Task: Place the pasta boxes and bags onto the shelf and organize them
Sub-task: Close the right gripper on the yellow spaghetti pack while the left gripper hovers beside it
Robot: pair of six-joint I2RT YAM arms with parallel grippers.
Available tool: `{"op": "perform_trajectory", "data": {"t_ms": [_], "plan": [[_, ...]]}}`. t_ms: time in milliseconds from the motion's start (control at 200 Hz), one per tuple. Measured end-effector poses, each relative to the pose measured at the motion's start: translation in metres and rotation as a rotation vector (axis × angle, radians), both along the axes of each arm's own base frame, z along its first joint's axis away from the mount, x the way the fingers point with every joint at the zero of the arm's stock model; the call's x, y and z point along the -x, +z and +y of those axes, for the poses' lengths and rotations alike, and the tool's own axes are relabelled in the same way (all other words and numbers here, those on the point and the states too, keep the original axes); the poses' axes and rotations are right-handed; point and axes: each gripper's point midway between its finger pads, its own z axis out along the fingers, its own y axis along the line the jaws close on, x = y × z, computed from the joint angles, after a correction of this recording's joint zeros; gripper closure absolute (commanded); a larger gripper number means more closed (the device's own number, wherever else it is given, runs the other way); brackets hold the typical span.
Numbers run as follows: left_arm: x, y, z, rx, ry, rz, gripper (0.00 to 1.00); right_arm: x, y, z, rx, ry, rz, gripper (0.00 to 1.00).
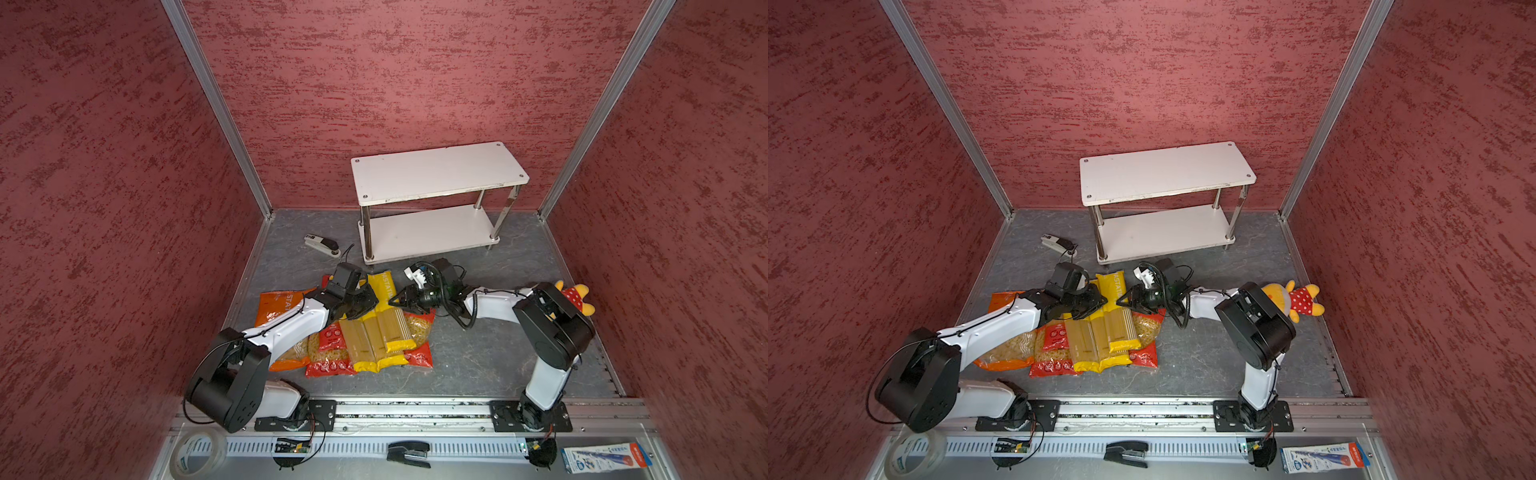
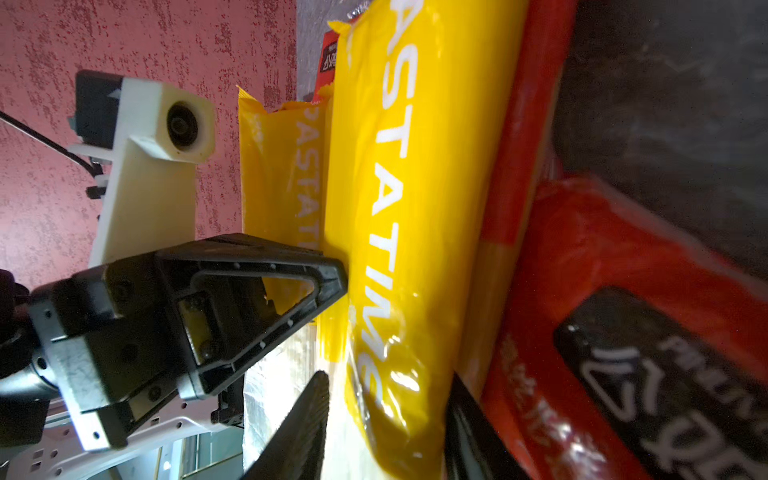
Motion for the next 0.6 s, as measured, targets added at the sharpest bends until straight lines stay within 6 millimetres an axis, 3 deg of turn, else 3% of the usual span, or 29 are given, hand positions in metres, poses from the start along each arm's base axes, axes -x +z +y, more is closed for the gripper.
{"op": "perform_trajectory", "data": {"t_ms": [125,401,601], "plan": [[0.0,0.0,-0.001,0.006,-0.002,-0.007,0.95,0.0,-0.001,0.001,-0.012,-0.011,0.011,0.55],[-0.001,0.004,-0.004,0.017,-0.012,-0.035,0.97,-0.001,-0.008,-0.001,-0.026,-0.048,0.027,0.78],[0.008,0.018,-0.005,0.088,-0.067,-0.059,0.75,0.013,0.001,-0.009,-0.047,-0.059,-0.026,0.88]]}}
